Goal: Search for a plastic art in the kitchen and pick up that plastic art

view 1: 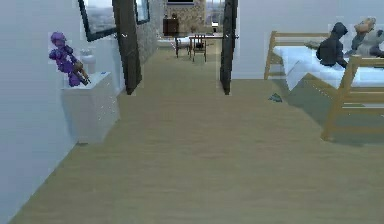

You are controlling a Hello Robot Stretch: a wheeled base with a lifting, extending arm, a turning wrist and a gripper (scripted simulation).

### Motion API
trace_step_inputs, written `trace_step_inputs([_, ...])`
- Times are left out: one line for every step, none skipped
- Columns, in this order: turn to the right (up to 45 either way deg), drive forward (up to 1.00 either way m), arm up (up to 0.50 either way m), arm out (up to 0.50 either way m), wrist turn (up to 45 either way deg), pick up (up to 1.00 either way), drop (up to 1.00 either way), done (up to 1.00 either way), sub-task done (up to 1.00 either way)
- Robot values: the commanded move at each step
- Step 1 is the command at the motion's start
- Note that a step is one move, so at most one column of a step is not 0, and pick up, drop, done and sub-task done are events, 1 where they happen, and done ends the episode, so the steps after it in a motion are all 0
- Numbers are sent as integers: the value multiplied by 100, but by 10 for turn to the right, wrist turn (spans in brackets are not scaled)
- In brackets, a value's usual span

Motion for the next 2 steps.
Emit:
trace_step_inputs([30, 0, 0, 0, 0, 0, 0, 0, 0])
trace_step_inputs([0, 100, 0, 0, 0, 0, 0, 0, 0])
